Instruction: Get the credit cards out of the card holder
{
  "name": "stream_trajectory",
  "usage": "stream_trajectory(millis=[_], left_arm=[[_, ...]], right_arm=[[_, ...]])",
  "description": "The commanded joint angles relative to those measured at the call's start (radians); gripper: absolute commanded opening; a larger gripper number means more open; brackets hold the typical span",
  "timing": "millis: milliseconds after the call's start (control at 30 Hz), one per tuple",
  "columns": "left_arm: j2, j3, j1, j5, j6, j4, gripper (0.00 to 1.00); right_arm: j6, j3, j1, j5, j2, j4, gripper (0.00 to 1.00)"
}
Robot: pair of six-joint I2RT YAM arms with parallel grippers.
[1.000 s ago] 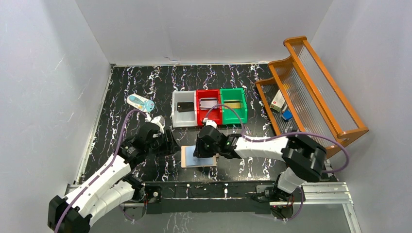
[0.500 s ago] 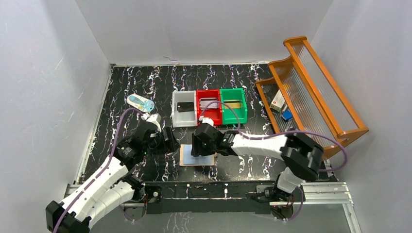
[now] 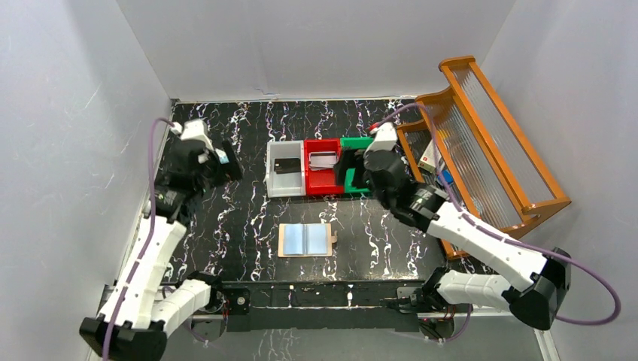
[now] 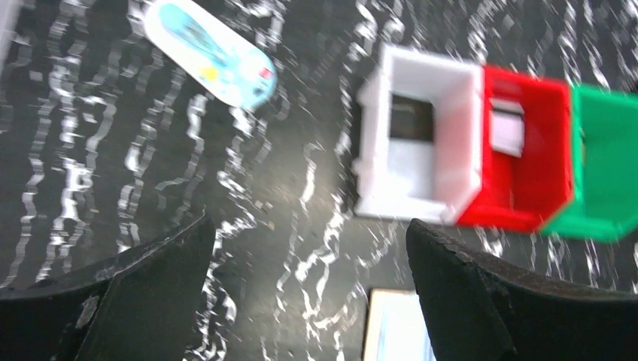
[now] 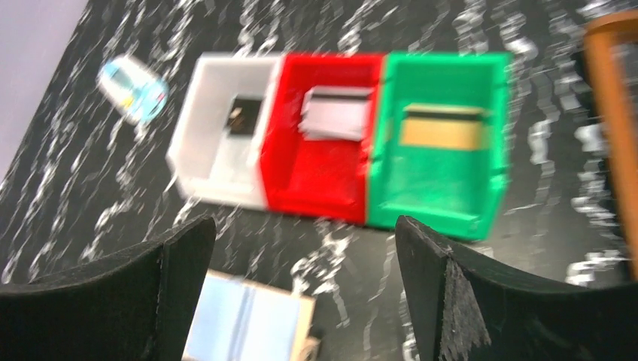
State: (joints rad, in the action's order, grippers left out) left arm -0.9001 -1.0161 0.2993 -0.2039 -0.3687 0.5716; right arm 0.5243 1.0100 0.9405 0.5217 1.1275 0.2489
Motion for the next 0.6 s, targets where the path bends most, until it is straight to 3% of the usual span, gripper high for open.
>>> stream_trajectory(millis=[0,100,233,367,567], left_arm=[[-0.104,-0.140,-0.149,0.034,0.064,0.035,0.98],[-0.107,-0.170,-0.150,-0.085,-0.020,0.062,0.98],[-0.058,-0.160,-0.150,-0.184,-0.079,0.092,0.98],[-0.019,-0.181,-0.150,-0.204,-0.088,0.101,0.98],[-0.014,-0.184,-0.149,-0.205,-0.086,0.099,0.98]], right_arm=[[-0.173,0.088,-0.143,0.055,-0.055,0.033,0.98],[-0.206,0.120,-0.193,0.061,-0.072,0.090,0.98],[-0.123,0.083,-0.198,0.027,-0.144,0.115,0.98],[-0.093,-0.025,-0.199,-0.127,-0.224,-0.008,0.98],[-0.086,0.037,-0.199,-0.165,-0.173,0.077,0.98]])
